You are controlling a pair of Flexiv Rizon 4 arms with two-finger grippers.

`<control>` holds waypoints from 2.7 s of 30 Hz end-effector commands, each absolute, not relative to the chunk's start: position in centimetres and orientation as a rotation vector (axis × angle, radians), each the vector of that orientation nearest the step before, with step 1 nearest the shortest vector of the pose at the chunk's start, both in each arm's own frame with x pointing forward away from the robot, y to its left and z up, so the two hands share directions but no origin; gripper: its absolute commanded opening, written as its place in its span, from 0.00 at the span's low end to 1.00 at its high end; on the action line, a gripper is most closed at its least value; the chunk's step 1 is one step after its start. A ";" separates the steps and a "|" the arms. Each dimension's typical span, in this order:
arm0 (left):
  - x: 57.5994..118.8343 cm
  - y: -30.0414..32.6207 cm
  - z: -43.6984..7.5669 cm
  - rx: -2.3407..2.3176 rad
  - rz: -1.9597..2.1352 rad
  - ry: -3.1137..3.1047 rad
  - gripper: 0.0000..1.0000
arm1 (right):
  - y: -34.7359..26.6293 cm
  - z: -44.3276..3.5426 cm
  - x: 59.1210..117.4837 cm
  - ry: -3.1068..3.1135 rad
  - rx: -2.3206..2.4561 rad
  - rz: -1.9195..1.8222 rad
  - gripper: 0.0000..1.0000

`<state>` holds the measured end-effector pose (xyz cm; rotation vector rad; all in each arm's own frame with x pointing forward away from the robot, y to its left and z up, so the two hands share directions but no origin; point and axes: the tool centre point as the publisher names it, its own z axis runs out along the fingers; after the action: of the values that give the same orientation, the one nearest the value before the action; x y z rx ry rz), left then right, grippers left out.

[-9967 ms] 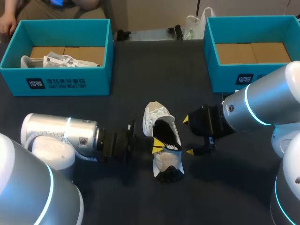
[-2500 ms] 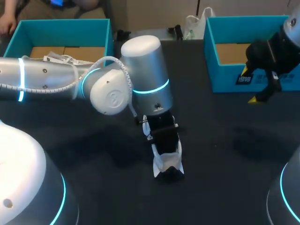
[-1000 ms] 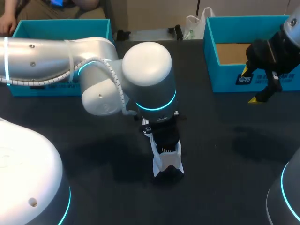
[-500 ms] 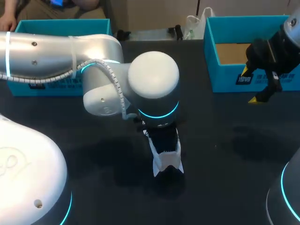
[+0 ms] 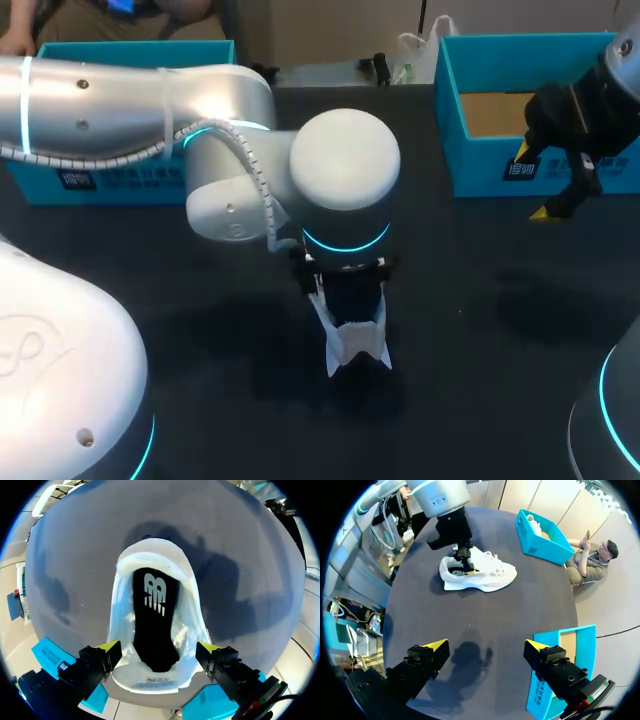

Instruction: Take the shoe out of the shoebox, open the shoe tongue, remove and reinsert the insole, then place the shoe into the shoebox

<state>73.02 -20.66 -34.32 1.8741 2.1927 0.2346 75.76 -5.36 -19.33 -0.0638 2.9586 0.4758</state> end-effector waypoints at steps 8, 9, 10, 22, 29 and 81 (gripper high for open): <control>74.3 -21.0 -32.9 1.872 0.206 2.199 1.00 | -5.3 -19.4 75.8 2.959 -0.063 0.474 1.00; 74.4 -20.9 -32.7 1.883 0.190 2.205 1.00 | -5.3 -19.4 75.8 2.959 -0.063 0.474 1.00; 74.5 -20.9 -32.5 1.885 0.189 2.204 1.00 | -5.3 -19.4 75.8 2.959 -0.063 0.474 1.00; 76.7 -19.9 -30.3 1.848 0.186 2.224 1.00 | -5.3 -19.4 75.8 2.959 -0.063 0.474 1.00; 77.3 -19.5 -29.7 1.847 0.205 2.210 0.75 | -5.3 -19.4 75.8 2.959 -0.063 0.474 1.00; 73.3 -21.2 -33.1 1.874 0.088 2.273 0.46 | -5.3 -19.4 75.8 2.959 -0.063 0.474 1.00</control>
<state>73.15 -20.80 -33.02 1.8808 2.2576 0.0646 75.76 -5.36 -19.32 -0.0639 2.9586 0.4757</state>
